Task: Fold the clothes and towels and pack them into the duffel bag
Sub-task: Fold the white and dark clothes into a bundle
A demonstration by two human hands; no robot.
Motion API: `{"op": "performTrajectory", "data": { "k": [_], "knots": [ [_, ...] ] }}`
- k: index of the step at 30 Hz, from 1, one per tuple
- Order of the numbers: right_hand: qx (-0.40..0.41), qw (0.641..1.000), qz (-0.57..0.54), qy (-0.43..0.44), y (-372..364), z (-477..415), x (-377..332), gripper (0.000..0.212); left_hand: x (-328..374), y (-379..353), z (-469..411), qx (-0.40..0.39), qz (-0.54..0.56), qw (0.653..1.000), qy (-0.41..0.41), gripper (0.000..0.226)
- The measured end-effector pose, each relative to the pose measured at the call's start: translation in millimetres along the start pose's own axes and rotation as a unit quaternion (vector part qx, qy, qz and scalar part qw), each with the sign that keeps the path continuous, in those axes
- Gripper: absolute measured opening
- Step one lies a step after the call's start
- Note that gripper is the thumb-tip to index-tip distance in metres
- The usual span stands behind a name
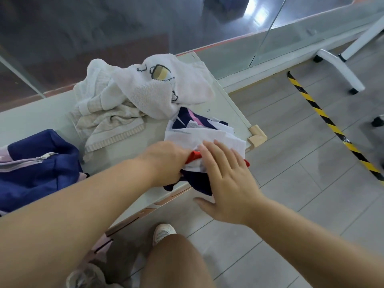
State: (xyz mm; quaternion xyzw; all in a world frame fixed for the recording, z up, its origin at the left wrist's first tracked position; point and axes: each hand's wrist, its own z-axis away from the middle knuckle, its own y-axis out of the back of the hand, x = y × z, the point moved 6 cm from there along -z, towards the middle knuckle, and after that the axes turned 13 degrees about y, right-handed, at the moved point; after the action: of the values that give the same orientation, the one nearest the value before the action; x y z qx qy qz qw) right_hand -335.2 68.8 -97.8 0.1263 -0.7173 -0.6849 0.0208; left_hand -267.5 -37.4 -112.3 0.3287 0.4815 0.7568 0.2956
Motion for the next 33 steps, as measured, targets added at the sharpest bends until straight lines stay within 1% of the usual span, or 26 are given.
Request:
{"op": "performTrajectory", "data": {
  "k": [2,3,5,7,8,9,11,13,15,17,19,20,21,23,24,25,27,29,31,33],
  "knots": [
    [-0.027,0.999,0.037,-0.013,-8.7,-3.6,-2.6,0.103,3.5,0.3,0.5,-0.049,0.031,0.998,0.009,0.028],
    [-0.030,0.999,0.041,-0.019,-12.2,-6.7,-0.1,0.098,2.6,0.0,1.2,-0.076,0.056,0.995,0.015,0.029],
    [-0.022,0.999,0.024,-0.014,-13.6,-14.6,8.3,0.083,-5.2,-2.8,2.7,-0.132,0.098,0.986,0.042,0.034],
    [-0.032,0.999,-0.026,0.012,-10.6,-26.3,17.7,0.063,-13.8,-1.1,3.6,-0.156,0.131,0.976,0.073,0.040],
    [-0.051,0.997,-0.051,0.018,-8.2,-32.5,22.9,0.055,-16.7,1.4,3.9,-0.157,0.154,0.972,0.086,0.043],
    [-0.082,0.993,-0.082,0.014,-7.4,-37.6,28.0,0.051,-18.6,3.5,4.3,-0.152,0.165,0.970,0.096,0.044],
    [-0.126,0.982,-0.143,-0.016,-8.5,-45.7,40.3,0.052,-15.9,8.0,5.5,-0.131,0.147,0.976,0.089,0.053],
    [-0.151,0.971,-0.180,-0.045,-9.7,-52.5,49.6,0.047,-8.2,11.6,9.8,-0.116,0.149,0.980,0.064,0.075],
    [-0.170,0.964,-0.198,-0.057,-13.1,-57.2,53.9,0.042,-6.9,11.5,10.7,-0.109,0.138,0.982,0.063,0.093],
    [-0.196,0.960,-0.189,-0.056,-18.9,-58.8,55.9,0.047,-16.0,5.6,3.1,-0.112,0.089,0.985,0.096,0.096],
    [-0.199,0.965,-0.166,-0.047,-22.5,-59.2,59.8,0.059,-23.0,2.1,-9.1,-0.137,0.102,0.980,0.099,0.091],
    [-0.193,0.964,-0.171,-0.058,-24.6,-59.5,64.2,0.069,-24.7,1.3,-15.3,-0.163,0.134,0.973,0.090,0.083],
    [-0.189,0.961,-0.187,-0.078,-26.2,-60.2,69.7,0.081,-26.5,1.8,-20.8,-0.192,0.171,0.963,0.082,0.069],
    [-0.209,0.943,-0.227,-0.126,-33.9,-62.7,81.7,0.111,-32.7,3.0,-30.3,-0.237,0.217,0.944,0.077,0.043],
    [-0.230,0.931,-0.243,-0.146,-37.6,-64.2,85.8,0.122,-35.7,3.6,-34.5,-0.251,0.227,0.938,0.082,0.036],
    [-0.252,0.918,-0.259,-0.162,-40.3,-66.1,88.8,0.128,-38.7,3.5,-38.2,-0.260,0.234,0.933,0.089,0.033],
    [-0.289,0.896,-0.286,-0.180,-42.9,-70.5,92.3,0.127,-41.8,4.6,-44.4,-0.264,0.251,0.926,0.103,0.030],
    [-0.303,0.891,-0.293,-0.171,-43.1,-75.9,93.0,0.116,-45.1,4.9,-48.4,-0.253,0.255,0.926,0.113,0.032],
    [-0.304,0.897,-0.278,-0.159,-41.9,-78.5,91.2,0.110,-48.3,4.5,-49.5,-0.226,0.223,0.940,0.128,0.047],
    [-0.297,0.910,-0.251,-0.146,-39.1,-78.1,88.9,0.106,-50.2,5.8,-49.3,-0.177,0.142,0.965,0.134,0.070]
  ]
}}
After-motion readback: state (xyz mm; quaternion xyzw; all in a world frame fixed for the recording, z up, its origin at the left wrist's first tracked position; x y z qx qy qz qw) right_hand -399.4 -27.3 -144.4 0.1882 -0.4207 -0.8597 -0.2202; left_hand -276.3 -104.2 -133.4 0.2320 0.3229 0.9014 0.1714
